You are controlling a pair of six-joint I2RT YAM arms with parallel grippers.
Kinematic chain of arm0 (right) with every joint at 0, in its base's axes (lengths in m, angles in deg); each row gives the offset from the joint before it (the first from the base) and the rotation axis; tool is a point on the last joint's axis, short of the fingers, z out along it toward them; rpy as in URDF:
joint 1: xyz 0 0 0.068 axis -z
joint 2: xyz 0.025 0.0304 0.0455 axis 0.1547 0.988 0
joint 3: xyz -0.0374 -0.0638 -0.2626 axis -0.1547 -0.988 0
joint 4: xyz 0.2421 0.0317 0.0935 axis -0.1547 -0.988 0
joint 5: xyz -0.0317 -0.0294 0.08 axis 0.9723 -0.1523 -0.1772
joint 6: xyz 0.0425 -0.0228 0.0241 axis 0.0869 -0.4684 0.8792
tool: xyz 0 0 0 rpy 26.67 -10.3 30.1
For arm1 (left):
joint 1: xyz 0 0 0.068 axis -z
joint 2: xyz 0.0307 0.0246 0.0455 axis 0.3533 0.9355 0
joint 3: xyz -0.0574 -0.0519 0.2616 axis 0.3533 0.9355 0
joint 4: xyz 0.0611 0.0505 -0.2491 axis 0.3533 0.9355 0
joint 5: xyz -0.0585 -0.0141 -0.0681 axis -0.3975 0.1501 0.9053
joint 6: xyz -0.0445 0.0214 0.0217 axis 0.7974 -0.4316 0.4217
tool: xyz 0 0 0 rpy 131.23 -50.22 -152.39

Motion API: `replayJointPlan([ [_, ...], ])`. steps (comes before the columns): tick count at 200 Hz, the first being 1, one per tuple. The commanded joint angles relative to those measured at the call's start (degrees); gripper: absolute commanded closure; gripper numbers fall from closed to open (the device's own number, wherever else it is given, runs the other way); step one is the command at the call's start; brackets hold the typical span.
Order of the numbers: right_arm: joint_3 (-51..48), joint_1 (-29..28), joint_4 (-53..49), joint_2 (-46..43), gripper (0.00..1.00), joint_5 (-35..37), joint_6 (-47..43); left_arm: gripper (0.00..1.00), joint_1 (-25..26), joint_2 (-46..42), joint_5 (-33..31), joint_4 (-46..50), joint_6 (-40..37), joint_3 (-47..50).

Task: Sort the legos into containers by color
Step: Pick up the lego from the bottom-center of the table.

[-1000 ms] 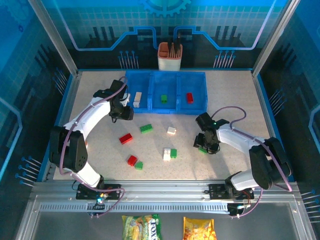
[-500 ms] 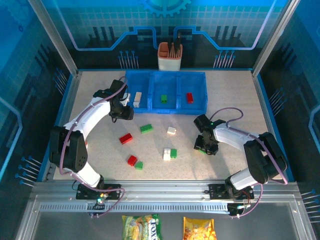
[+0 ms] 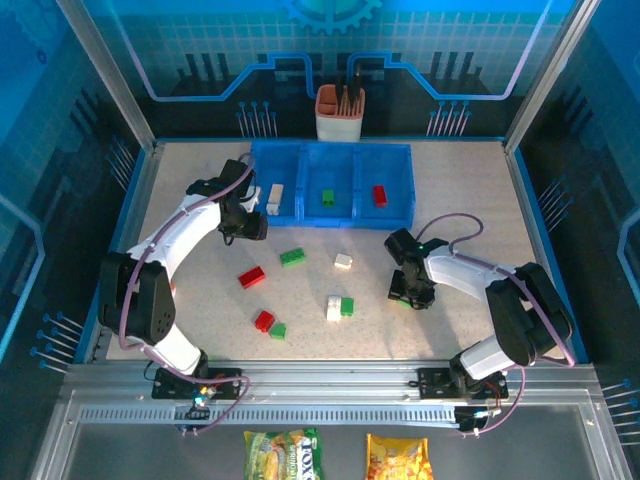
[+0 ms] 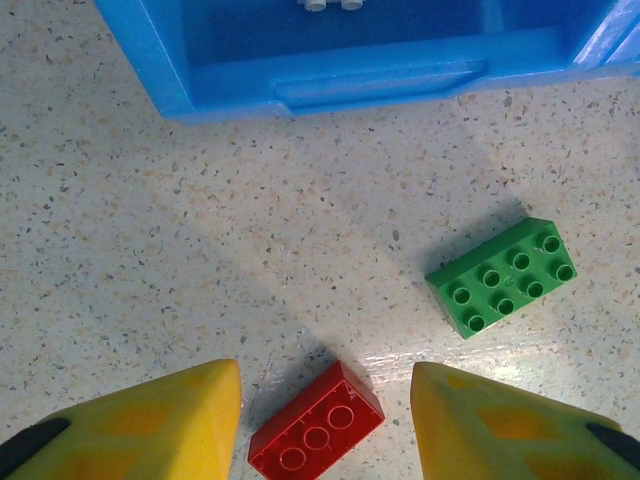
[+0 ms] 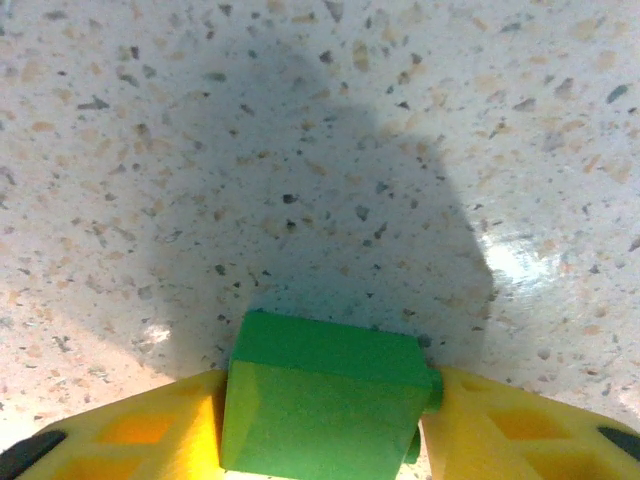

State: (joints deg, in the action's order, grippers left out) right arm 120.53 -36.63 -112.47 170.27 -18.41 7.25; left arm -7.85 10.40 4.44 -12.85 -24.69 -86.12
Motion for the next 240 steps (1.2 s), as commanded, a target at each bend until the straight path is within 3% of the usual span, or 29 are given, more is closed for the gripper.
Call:
replayJointPlan([
  [1,2.87,-1.18,-1.91,1.25,0.49,1.57,-0.79,0.51,-0.71,-1.36,1.04,-0.42,-1.01,0.83],
  [59,13.94,-4.14,-6.54,5.84,0.49,3.77,-3.85,0.51,-0.79,-2.04,1.85,-0.65,-0.74,0.69],
  [143,39.77,-10.25,-13.17,19.04,0.49,6.42,-9.57,0.51,-0.8,-3.27,2.73,-1.43,-0.12,1.09],
  [240,67.52,-10.68,-14.88,36.51,0.49,6.5,-15.33,0.51,-0.81,-3.39,2.61,-1.78,0.34,1.24],
])
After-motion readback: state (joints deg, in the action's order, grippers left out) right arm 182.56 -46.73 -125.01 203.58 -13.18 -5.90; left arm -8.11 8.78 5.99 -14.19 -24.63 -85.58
